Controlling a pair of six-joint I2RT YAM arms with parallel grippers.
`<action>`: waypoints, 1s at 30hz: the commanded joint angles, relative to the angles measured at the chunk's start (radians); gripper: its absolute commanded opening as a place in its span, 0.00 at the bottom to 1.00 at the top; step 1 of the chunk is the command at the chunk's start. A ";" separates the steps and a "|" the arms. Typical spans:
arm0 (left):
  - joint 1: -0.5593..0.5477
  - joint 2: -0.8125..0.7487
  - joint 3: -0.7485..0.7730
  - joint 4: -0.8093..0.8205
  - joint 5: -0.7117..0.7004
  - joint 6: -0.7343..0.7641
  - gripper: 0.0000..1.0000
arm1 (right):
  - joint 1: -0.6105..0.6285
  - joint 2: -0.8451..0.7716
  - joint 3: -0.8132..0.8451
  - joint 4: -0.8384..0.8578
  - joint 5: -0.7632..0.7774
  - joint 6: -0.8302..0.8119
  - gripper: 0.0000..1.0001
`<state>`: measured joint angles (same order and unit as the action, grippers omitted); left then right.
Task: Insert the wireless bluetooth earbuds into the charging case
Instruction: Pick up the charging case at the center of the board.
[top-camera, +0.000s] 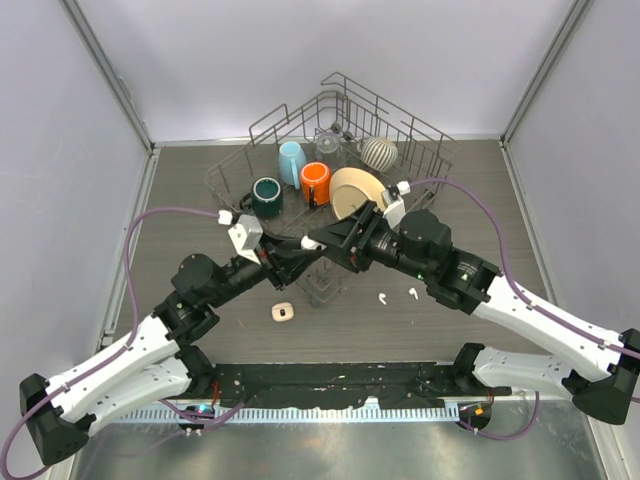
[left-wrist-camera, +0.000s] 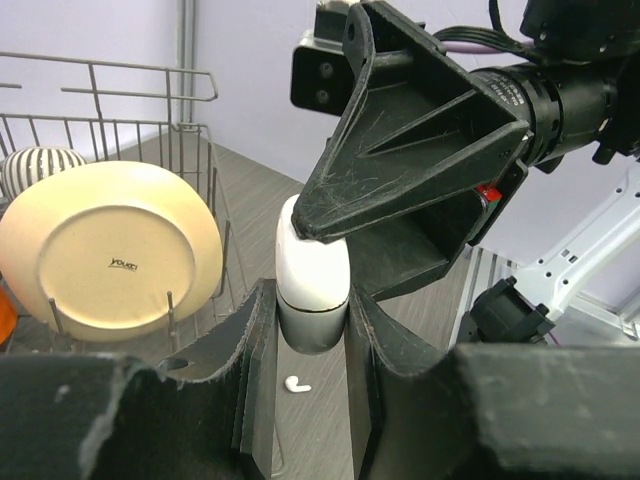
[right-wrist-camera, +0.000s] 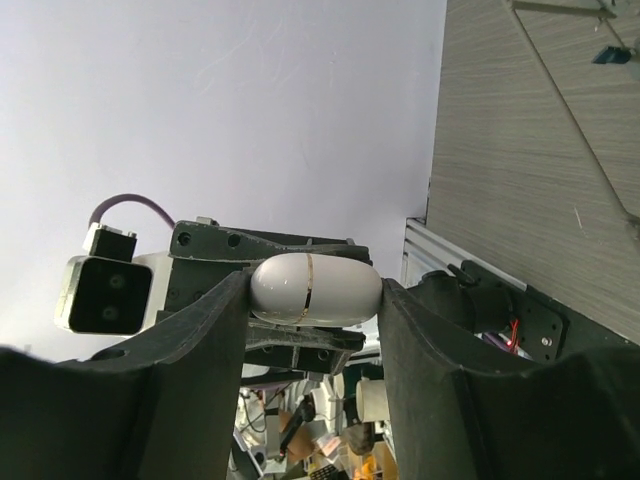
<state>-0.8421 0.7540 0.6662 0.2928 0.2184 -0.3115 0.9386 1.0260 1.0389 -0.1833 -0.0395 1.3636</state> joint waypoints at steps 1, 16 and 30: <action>0.006 -0.033 -0.076 0.232 -0.073 -0.041 0.31 | -0.001 -0.018 -0.056 0.143 -0.040 0.084 0.01; 0.006 0.016 -0.249 0.647 -0.042 0.017 0.40 | 0.000 0.008 -0.103 0.284 -0.059 0.195 0.01; 0.005 0.047 -0.244 0.678 -0.034 0.014 0.38 | -0.001 0.017 -0.106 0.272 -0.054 0.201 0.01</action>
<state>-0.8413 0.7990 0.4156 0.8871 0.1780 -0.3061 0.9340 1.0477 0.9215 0.0429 -0.0895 1.5558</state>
